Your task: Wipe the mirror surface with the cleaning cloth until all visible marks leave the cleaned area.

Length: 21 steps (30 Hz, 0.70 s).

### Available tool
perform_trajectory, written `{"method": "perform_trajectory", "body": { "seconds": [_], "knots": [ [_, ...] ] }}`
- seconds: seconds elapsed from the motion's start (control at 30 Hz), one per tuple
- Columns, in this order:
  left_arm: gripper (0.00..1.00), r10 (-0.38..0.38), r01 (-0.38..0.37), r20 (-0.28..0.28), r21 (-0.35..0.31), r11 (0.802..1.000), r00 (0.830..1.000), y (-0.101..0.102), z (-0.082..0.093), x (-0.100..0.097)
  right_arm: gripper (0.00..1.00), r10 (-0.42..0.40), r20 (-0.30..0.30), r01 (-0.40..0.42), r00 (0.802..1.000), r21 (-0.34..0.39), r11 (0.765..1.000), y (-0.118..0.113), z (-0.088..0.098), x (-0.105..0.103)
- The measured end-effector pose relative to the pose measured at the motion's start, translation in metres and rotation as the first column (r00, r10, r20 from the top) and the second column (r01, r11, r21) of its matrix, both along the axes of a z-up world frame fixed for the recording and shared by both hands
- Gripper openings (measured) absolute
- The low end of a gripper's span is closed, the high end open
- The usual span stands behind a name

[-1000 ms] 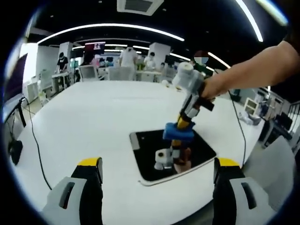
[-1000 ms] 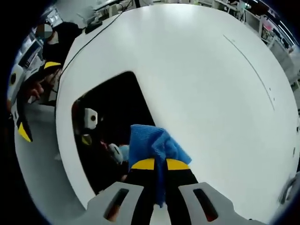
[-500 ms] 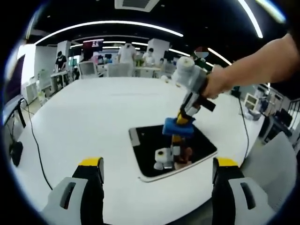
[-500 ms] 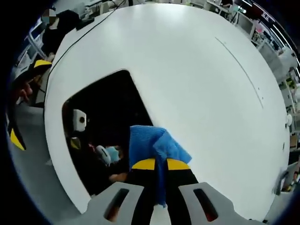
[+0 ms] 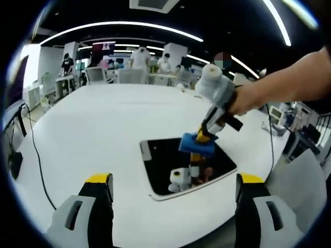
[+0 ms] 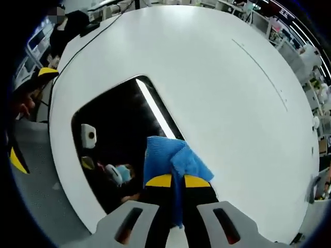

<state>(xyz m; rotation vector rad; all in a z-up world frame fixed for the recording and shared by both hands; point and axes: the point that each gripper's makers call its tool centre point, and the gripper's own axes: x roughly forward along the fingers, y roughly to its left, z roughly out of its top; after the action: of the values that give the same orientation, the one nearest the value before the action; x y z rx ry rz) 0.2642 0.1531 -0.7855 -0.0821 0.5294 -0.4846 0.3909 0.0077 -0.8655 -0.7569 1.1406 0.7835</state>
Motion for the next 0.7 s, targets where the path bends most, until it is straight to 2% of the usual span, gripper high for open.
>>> {"method": "perform_trajectory", "body": {
  "seconds": [0.23,0.7],
  "knots": [
    [0.99,-0.004,0.004,-0.001,0.008,1.0,1.0,0.0,-0.001,0.0,0.0,-0.008,-0.039,0.008,0.999,-0.001,1.0,0.0,-0.002,-0.013],
    [0.99,0.005,-0.005,0.0,-0.004,1.0,1.0,0.0,0.001,0.0,0.0,-0.006,-0.087,0.008,0.996,0.017,1.0,0.004,0.004,-0.062]
  ]
}}
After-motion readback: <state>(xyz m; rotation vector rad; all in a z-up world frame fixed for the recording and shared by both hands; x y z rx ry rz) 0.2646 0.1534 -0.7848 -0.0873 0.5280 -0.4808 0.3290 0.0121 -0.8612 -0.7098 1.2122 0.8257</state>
